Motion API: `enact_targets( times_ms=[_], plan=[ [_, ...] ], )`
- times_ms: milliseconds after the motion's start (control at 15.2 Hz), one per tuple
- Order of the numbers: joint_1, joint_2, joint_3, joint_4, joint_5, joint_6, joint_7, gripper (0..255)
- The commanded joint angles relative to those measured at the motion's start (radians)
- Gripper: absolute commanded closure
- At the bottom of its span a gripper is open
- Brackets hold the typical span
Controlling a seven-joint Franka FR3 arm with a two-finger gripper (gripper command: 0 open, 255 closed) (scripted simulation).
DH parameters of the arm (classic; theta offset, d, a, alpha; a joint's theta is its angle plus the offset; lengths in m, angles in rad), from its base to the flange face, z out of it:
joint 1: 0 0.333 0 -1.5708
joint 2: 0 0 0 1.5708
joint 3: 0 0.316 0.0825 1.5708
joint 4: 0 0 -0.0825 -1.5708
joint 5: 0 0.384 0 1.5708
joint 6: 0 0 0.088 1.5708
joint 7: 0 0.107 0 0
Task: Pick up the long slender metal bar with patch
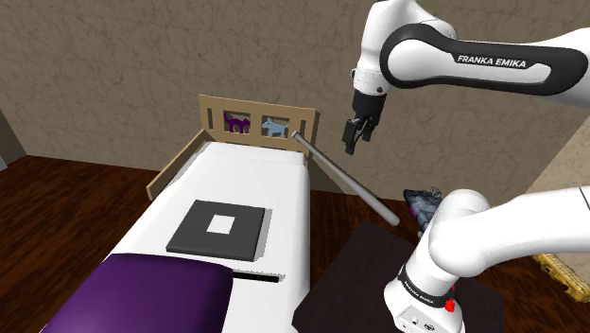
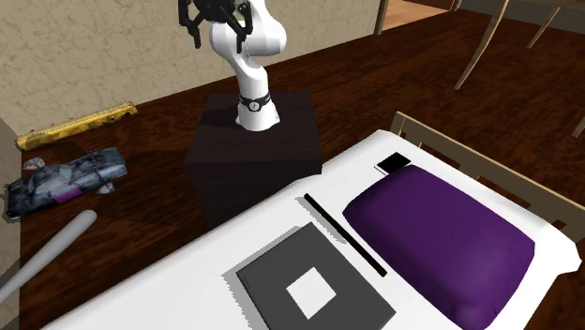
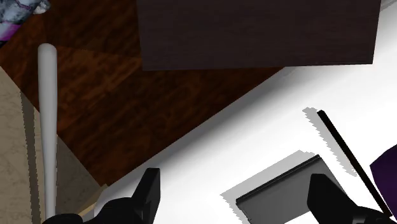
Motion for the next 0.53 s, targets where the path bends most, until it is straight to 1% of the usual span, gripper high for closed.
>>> enact_targets(
  times_ms=[0,462],
  plan=[
    [0.0,0.0,0.0,0.0,0.0,0.0,0.0,0],
    [0.06,0.119,0.029,-0.12,0.026,0.238,-0.012,0]
  ],
)
